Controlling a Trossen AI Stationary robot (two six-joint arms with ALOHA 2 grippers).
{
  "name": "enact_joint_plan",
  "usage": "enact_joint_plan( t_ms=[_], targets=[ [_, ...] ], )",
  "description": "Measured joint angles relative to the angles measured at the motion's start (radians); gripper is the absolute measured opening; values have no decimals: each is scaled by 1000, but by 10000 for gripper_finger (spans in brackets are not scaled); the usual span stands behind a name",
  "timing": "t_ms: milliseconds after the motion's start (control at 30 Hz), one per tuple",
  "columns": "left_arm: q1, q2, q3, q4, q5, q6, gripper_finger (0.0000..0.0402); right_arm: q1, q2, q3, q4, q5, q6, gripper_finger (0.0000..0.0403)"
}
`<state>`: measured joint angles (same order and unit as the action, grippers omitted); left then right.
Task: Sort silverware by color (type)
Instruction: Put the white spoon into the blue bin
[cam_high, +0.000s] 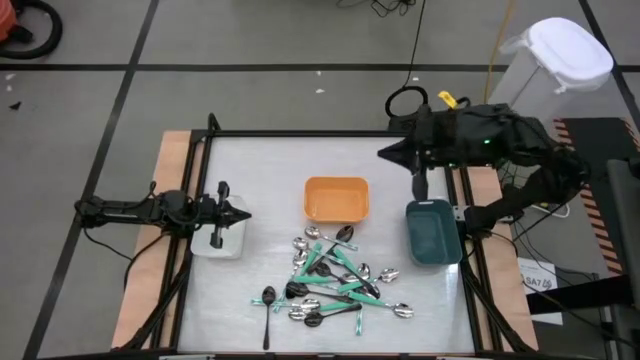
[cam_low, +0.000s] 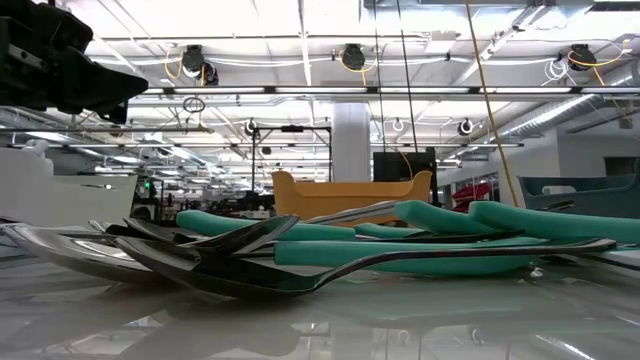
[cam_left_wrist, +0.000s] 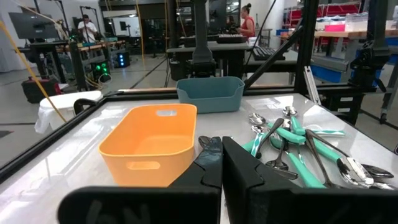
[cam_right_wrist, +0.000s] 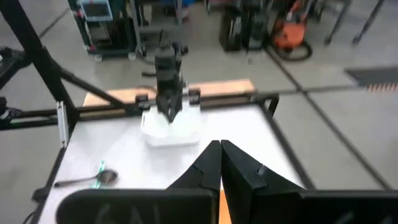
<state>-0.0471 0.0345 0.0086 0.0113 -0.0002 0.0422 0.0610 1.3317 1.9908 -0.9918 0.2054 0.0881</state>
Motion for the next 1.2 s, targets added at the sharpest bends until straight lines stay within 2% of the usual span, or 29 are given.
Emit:
enact_joint_plan(
  t_ms=[467,633,700,800,1000,1100,1200],
  targets=[
    [0,0,-1,20,-2,-2,1,108,135,8,-271,-1,254,6],
    [0,0,2,192,-9,-76,1,145,185,8,-363,0,315,6],
    [0,1,34,176,-19,-103,1,162,205,8,-368,-1,285,6],
    [0,19,146,61,-22,-117,1,181,225,8,-367,0,221,6],
    [0,174,496,-393,-23,-49,1,171,272,8,-367,3,154,6],
    [0,281,660,-503,-32,-41,1,169,295,8,-367,-1,118,6],
    [0,388,816,-541,-50,-40,1,169,312,8,-368,-23,85,6]
  ],
)
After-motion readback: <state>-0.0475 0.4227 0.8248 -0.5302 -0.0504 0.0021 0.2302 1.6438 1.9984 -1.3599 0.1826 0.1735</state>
